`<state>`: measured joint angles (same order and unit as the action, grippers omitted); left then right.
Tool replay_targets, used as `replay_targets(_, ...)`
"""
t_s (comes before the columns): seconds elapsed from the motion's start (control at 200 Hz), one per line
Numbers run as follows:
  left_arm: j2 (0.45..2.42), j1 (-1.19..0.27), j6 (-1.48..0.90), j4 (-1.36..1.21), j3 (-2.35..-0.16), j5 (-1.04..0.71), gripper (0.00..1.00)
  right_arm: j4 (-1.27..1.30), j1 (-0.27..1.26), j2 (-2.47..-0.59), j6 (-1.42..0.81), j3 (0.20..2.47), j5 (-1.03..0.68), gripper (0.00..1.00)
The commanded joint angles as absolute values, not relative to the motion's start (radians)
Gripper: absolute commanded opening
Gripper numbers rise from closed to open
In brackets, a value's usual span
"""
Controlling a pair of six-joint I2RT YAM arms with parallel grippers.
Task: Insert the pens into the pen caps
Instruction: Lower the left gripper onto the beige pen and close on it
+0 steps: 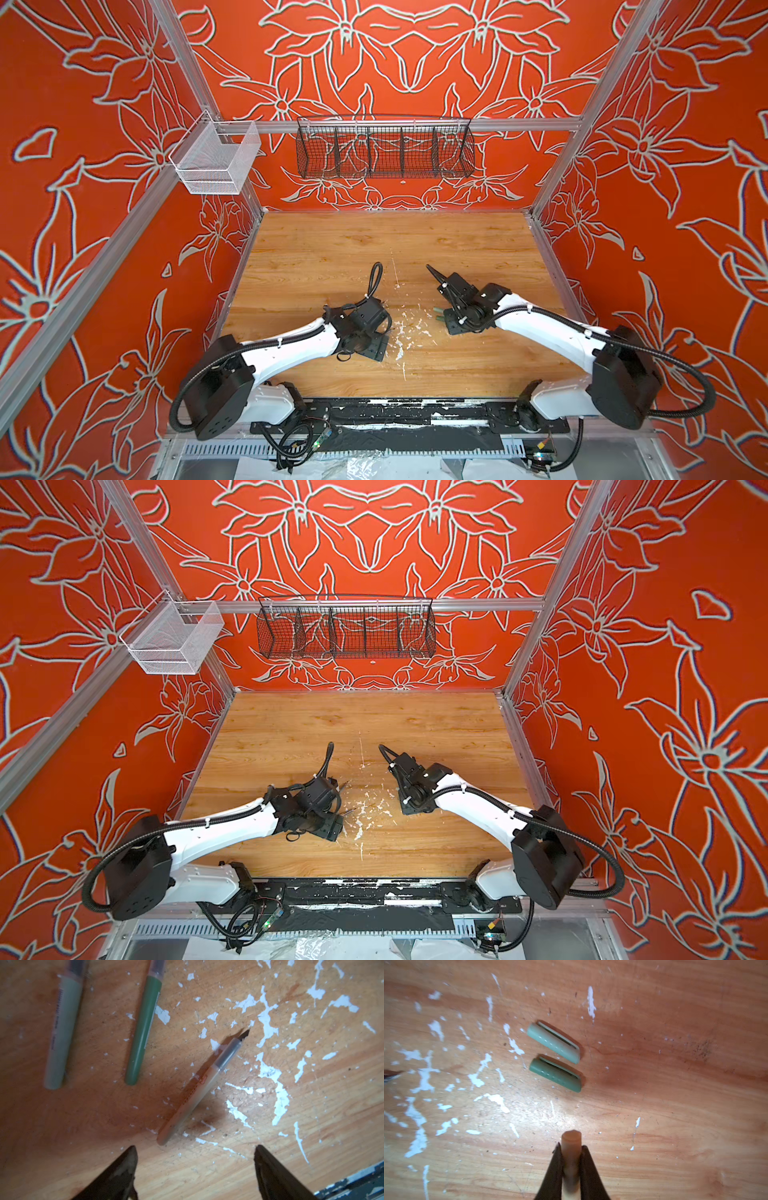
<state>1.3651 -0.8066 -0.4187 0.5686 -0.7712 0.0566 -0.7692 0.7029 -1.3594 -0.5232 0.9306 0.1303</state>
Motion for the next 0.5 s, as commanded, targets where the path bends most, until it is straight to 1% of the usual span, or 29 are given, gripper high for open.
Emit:
replay_targets(0.0,1.436,-0.814,-0.371,0.611,-0.831,0.039,0.81,-0.739,0.707,-1.324,-0.538,0.933,0.099,0.05)
replay_targets(0.105,1.501,-0.814,-0.364,0.613,-0.861,0.036,0.78,-0.741,0.708,-1.302,-0.540,0.926,0.102,0.06)
replay_targets(0.175,1.529,-0.813,-0.378,0.614,-0.870,0.068,0.74,-0.734,0.707,-1.288,-0.543,0.914,0.103,0.05)
replay_targets(0.495,1.567,-0.813,-0.390,0.583,-0.852,0.039,0.71,-0.688,0.707,-1.241,-0.564,0.867,0.093,0.05)
